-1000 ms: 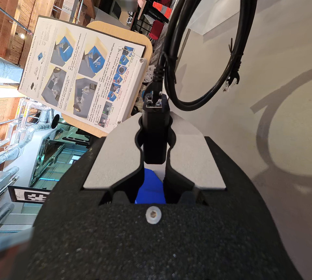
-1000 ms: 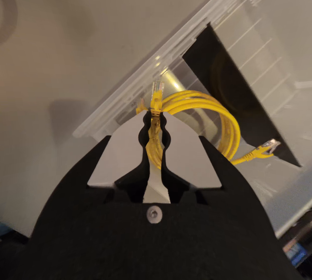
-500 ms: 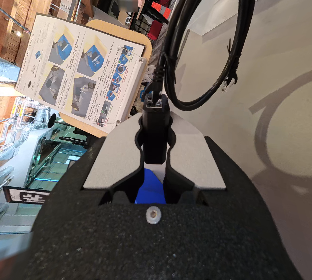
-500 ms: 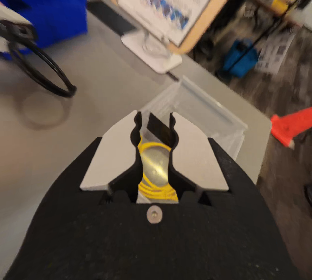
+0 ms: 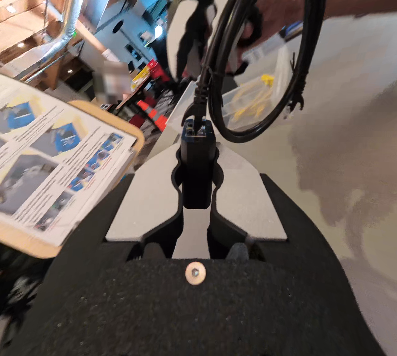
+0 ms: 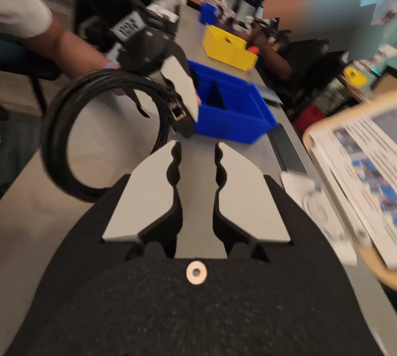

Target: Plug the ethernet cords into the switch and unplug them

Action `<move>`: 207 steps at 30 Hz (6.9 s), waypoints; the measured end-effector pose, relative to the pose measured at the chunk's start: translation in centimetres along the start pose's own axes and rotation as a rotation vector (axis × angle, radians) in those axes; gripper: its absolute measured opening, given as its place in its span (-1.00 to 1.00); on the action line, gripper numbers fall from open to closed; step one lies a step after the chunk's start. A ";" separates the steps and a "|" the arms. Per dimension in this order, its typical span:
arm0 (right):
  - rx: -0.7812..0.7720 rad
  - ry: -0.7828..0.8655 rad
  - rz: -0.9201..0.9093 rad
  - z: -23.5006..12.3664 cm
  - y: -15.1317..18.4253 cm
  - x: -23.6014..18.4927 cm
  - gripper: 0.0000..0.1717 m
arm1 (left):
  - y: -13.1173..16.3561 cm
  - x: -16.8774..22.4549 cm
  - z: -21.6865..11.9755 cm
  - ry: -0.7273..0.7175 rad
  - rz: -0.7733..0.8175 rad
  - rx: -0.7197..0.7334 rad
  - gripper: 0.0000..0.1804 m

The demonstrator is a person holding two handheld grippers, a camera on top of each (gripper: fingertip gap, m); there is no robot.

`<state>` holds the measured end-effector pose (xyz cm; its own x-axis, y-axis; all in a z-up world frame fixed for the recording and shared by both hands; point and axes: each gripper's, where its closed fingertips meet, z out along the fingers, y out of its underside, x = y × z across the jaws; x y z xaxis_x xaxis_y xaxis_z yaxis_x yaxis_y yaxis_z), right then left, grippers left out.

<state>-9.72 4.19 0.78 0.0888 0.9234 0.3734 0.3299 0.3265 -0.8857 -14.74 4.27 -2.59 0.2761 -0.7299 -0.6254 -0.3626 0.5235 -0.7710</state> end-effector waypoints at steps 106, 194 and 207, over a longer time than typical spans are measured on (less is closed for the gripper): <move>-0.641 0.162 0.542 7.0 6.3 -1.6 -0.85 | 7.5 -2.0 2.0 -0.394 0.481 -0.649 -0.73; 0.083 0.085 0.839 -6.2 1.6 -1.2 -0.34 | 1.1 2.5 2.9 -0.023 0.029 -0.044 -0.73; 0.203 -0.241 1.164 4.8 1.7 -4.8 -0.12 | -1.0 2.9 1.8 0.013 0.017 0.102 -0.74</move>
<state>-14.13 1.34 -3.83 0.0496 0.6928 -0.7194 0.0130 -0.7207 -0.6932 -11.98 2.44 -3.79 0.2586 -0.7256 -0.6377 -0.2742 0.5779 -0.7687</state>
